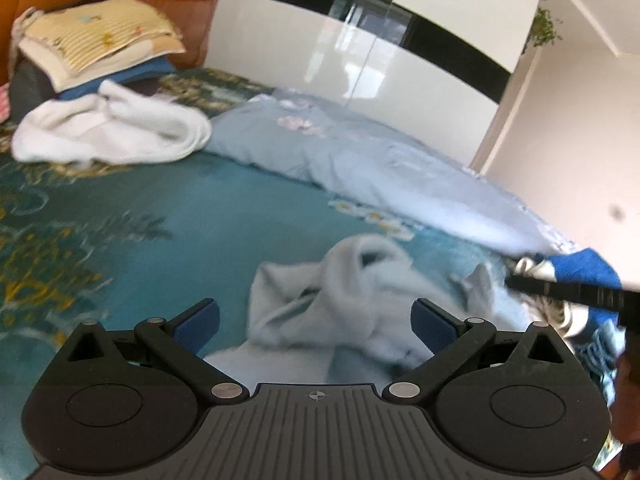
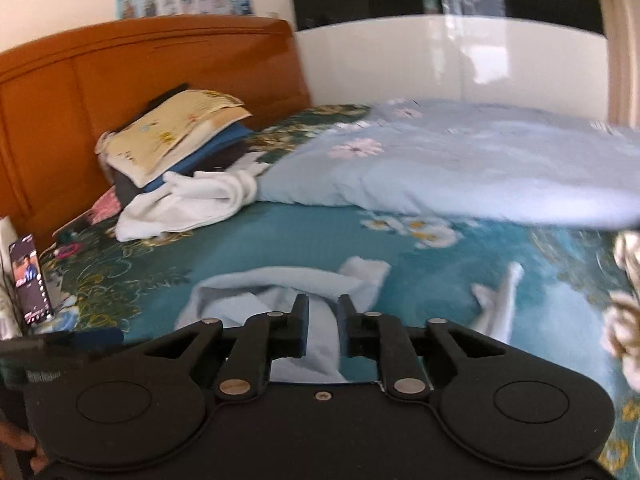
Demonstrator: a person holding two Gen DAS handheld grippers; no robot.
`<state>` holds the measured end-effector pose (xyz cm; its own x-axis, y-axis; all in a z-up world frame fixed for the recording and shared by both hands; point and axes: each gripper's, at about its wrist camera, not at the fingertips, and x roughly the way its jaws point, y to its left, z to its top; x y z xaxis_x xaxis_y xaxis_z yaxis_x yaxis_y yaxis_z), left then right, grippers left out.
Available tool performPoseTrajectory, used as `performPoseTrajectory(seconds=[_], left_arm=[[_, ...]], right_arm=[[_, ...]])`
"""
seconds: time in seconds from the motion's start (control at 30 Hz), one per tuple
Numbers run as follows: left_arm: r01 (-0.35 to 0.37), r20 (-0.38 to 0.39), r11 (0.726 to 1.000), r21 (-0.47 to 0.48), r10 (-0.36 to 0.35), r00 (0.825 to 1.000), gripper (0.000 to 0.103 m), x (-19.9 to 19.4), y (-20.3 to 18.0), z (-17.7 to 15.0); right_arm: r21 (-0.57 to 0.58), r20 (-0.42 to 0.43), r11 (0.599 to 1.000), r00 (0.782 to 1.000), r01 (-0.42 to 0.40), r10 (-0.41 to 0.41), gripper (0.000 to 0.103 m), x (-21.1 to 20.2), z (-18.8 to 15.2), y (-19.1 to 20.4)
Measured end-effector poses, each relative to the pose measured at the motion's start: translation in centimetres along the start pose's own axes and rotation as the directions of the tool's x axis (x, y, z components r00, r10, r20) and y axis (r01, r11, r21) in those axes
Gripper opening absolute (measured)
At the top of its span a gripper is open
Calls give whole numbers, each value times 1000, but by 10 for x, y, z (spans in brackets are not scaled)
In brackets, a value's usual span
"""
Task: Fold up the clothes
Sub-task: 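Lower the left gripper onto the shirt fabric and close on it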
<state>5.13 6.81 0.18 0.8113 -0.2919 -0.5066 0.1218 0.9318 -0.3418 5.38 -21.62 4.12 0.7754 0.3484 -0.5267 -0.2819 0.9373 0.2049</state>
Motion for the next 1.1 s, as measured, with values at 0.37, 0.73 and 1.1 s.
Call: performPoseTrajectory(seconds=[0.37,0.73,1.1], left_arm=[[4,-61,1000,6,-4,998,102,47,-22,16],[-9,-117,999,-35,5,993,89,72,-18,19],[-42,-108,992,-117,29,994,50,86,-11,32]], right_arm=[[-76,-42,996,998,-40,37,42,-11,-28,5],[-112,-138,994,990,5,-21,46,8,-42,2],[-106,-149,994,988,30,-46,40,23,-44,9]])
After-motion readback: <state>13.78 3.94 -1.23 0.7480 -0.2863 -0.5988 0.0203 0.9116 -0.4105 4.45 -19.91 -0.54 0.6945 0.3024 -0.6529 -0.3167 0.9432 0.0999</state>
